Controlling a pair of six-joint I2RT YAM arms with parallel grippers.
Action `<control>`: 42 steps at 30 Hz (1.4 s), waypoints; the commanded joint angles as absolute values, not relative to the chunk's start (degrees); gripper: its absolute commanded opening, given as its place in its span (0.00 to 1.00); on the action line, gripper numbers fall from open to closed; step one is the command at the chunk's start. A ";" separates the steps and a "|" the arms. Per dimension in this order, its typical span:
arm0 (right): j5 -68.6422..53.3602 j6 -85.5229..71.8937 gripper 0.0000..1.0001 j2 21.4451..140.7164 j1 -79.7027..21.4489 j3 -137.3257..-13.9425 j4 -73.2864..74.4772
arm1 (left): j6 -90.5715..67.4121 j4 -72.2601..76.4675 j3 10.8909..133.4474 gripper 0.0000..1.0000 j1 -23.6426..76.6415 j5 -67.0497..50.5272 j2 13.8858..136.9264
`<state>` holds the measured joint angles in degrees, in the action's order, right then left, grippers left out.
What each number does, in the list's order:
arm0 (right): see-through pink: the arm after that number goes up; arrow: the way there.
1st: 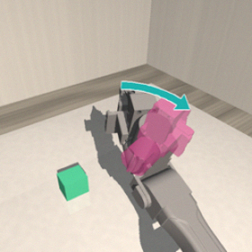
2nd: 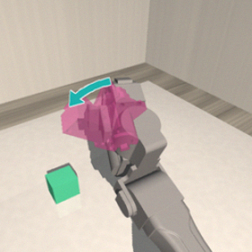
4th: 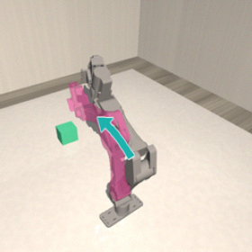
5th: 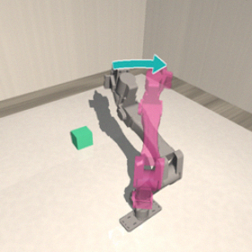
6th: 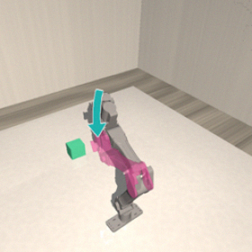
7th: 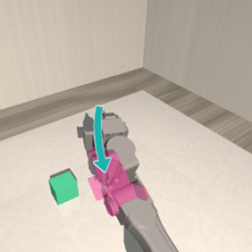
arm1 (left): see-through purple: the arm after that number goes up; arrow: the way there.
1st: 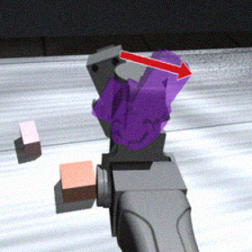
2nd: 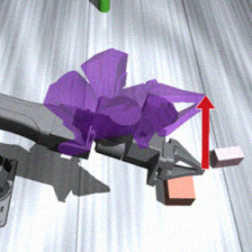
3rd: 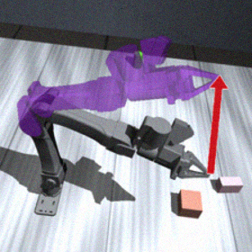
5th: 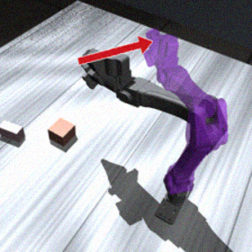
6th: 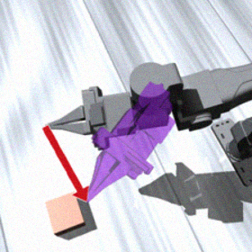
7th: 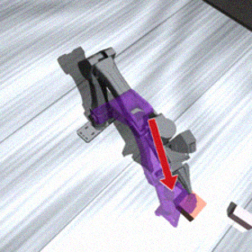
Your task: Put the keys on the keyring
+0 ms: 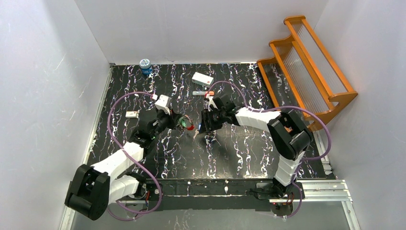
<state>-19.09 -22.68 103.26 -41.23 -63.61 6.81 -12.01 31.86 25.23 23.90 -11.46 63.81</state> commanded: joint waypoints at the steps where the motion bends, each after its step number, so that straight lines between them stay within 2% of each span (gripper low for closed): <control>1: -27.11 -30.05 0.52 106.16 -41.33 -62.38 0.68 | -10.29 33.79 24.85 0.00 23.99 -6.99 59.41; 4: -25.65 -30.96 0.45 108.36 -41.38 -63.79 1.55 | -9.24 31.95 25.28 0.00 23.99 -6.12 57.89; 17: -18.51 -29.54 0.26 112.41 -41.32 -67.89 2.66 | -6.70 28.33 26.17 0.00 23.99 -4.38 56.13; 20: -16.49 -28.59 0.25 112.13 -41.32 -68.36 3.55 | -6.59 28.43 26.35 0.00 23.99 -4.69 56.65; 23: -14.64 -27.54 0.17 111.37 -41.38 -68.38 3.62 | -6.47 28.40 26.52 0.00 23.99 -4.91 57.07; 27: -15.20 -25.58 0.01 110.27 -41.32 -68.25 2.85 | -6.33 28.39 26.43 0.00 23.99 -5.32 57.15; 35: -17.12 -22.63 0.01 105.88 -41.02 -67.77 1.70 | -4.57 27.69 26.35 0.00 23.99 -6.91 56.52; 42: -13.78 -13.51 0.01 96.98 -39.99 -66.07 1.63 | 2.47 24.70 28.12 0.00 23.99 -16.07 57.08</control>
<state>-16.45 -20.47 104.68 -40.84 -66.22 3.46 -3.09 25.30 25.12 23.90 -9.30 57.60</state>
